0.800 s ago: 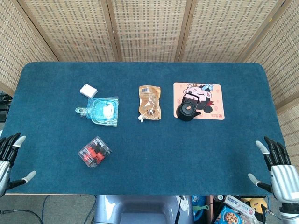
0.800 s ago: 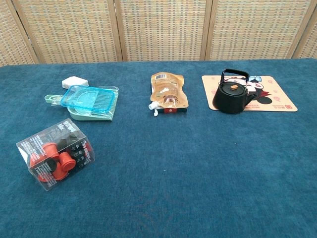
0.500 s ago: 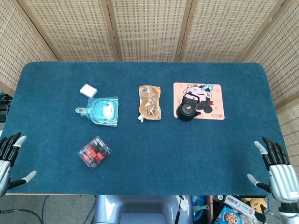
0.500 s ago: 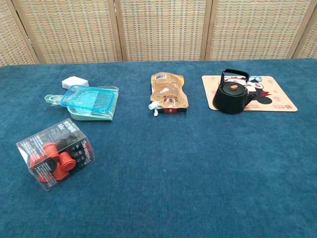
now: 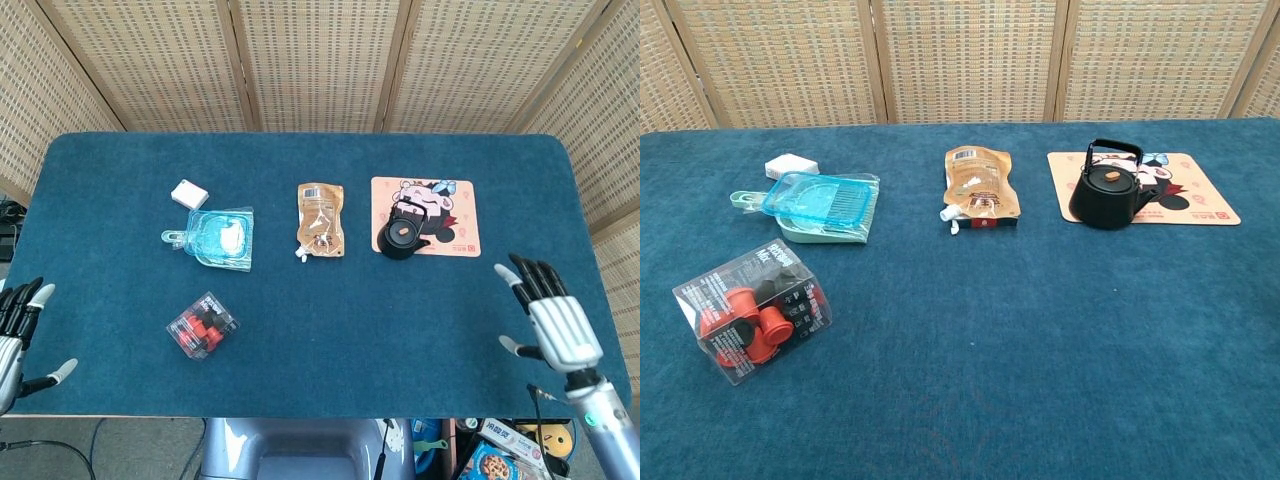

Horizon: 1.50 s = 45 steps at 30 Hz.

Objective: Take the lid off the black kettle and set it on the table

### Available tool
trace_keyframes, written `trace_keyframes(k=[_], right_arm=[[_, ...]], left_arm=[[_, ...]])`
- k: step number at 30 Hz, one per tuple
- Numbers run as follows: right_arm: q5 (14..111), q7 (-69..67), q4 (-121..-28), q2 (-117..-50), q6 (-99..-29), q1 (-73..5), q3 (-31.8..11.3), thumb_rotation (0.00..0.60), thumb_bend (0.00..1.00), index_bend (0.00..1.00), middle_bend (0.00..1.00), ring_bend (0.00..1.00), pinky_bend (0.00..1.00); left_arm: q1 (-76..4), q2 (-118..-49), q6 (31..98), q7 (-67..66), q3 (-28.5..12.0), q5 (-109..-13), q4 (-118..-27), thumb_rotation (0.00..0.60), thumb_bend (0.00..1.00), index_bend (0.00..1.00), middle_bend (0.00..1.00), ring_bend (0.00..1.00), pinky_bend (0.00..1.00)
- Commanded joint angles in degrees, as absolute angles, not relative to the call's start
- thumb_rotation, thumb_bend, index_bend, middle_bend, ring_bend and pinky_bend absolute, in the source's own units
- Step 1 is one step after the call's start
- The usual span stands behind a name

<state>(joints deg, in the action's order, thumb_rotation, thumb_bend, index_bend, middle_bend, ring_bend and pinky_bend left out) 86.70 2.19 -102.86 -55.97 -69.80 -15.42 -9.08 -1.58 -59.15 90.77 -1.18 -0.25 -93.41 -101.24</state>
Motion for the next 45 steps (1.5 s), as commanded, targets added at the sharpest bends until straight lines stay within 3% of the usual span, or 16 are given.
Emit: trace_keyframes(k=[1, 2, 5, 11, 17, 23, 34, 45], right_arm=[[76.44, 3.84, -100.75, -55.50, -52.70, -30.49, -16.91, 0.600, 0.83, 0.03, 0.01, 0.00, 0.01], [75.02, 3.76, -99.64, -56.62, -50.39, -32.60, -17.58, 0.600, 0.91, 0.05, 0.02, 0.00, 0.02], [69.32, 4.89, -94.03, -61.61, -43.66, -39.38, -19.15, 0.600, 1.00, 0.08, 0.05, 0.00, 0.07], [59.44, 11.50, -83.27, -70.83, -38.71, -48.18, -19.26, 0.600, 1.00, 0.11, 0.08, 0.00, 0.08], [52.23, 17.31, -76.91, -75.97, -36.96, -53.20, -17.92, 0.600, 1.00, 0.11, 0.08, 0.00, 0.08], [44.37, 30.43, -66.61, -84.12, -35.58, -61.13, -12.32, 0.600, 1.00, 0.15, 0.13, 0.00, 0.08], [33.22, 41.35, -55.74, -91.62, -35.38, -65.43, -6.65, 0.600, 1.00, 0.18, 0.16, 0.00, 0.08], [27.36, 47.73, -52.92, -91.97, -37.36, -65.42, -3.45, 0.600, 1.00, 0.27, 0.25, 0.00, 0.08]], left_arm=[[-2.08, -59.44, 89.89, -1.72, -0.74, -92.32, -101.30, 0.600, 0.17, 0.00, 0.00, 0.00, 0.00], [-2.20, -59.50, 89.59, -1.85, -0.87, -91.89, -101.28, 0.600, 0.17, 0.00, 0.00, 0.00, 0.00], [-2.51, -59.62, 88.95, -2.14, -1.36, -90.58, -101.27, 0.600, 0.17, 0.00, 0.00, 0.00, 0.00], [-2.81, -59.71, 88.18, -2.16, -1.97, -88.74, -101.04, 0.600, 0.17, 0.00, 0.00, 0.00, 0.00], [-2.86, -59.70, 88.16, -2.28, -2.41, -87.78, -101.08, 0.600, 0.17, 0.00, 0.00, 0.00, 0.00], [-3.29, -59.70, 87.24, -2.35, -3.39, -85.29, -101.21, 0.600, 0.17, 0.00, 0.00, 0.00, 0.00], [-3.62, -59.87, 86.25, -2.70, -3.64, -83.77, -101.12, 0.600, 0.17, 0.00, 0.00, 0.00, 0.00], [-4.03, -60.04, 85.49, -3.10, -3.67, -83.24, -101.03, 0.600, 0.17, 0.00, 0.00, 0.00, 0.00]])
